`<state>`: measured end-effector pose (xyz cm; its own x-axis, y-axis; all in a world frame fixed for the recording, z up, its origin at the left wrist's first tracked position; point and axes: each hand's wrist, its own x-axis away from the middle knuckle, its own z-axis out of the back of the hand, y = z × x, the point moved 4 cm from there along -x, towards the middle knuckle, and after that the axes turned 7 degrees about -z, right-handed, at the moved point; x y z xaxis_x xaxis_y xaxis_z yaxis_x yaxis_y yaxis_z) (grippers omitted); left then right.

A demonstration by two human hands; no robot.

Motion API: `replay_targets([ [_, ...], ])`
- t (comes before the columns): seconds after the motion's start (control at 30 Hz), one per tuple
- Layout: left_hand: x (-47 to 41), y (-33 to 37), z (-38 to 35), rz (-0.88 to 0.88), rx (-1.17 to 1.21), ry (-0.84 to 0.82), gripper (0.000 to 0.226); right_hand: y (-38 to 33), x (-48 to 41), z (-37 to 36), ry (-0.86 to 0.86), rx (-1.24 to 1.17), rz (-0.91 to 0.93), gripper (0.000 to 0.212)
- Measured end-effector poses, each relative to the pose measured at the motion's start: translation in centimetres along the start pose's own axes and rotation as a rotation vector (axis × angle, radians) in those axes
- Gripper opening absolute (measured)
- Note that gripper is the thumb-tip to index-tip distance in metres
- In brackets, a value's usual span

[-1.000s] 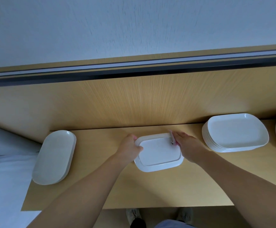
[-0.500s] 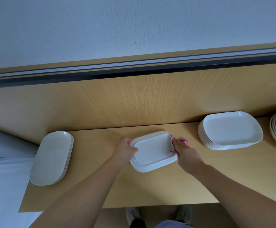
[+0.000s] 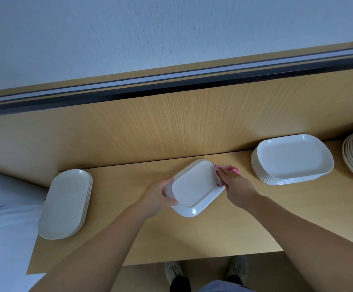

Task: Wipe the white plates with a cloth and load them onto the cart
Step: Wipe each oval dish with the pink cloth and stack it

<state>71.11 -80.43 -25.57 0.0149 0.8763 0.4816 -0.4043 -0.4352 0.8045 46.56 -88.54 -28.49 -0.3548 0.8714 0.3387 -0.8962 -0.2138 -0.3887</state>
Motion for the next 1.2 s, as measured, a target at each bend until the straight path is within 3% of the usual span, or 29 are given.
replay_targets([
  [0.27,0.5,-1.1,-1.4,0.025,0.070,0.092,0.083,-1.3,1.9,-2.1,0.060,-0.047,-0.203,0.057],
  [0.53,0.3,-1.5,-2.5,0.025,0.061,0.161,0.087,-4.2,4.9,-4.6,-0.004,-0.004,-0.188,0.061],
  [0.77,0.0,-1.3,-2.5,0.000,-0.002,0.166,0.087,-5.5,8.1,-4.8,-0.051,0.040,0.090,0.060],
  [0.9,-0.3,-1.0,-2.4,-0.008,-0.007,0.164,0.087,-4.6,7.7,-1.5,0.156,-0.041,0.249,0.056],
  [1.03,-0.5,-0.8,-2.5,-0.019,-0.006,0.160,0.086,-5.4,6.4,0.8,0.309,0.032,0.344,0.056],
  [1.1,-0.7,-0.7,-2.5,-0.020,-0.013,0.154,0.087,-6.0,6.1,-0.1,0.279,0.181,0.385,0.065],
  [1.2,-0.9,-0.5,-2.5,-0.011,-0.027,0.140,0.089,-5.8,5.8,-3.6,0.088,0.423,0.378,0.085],
])
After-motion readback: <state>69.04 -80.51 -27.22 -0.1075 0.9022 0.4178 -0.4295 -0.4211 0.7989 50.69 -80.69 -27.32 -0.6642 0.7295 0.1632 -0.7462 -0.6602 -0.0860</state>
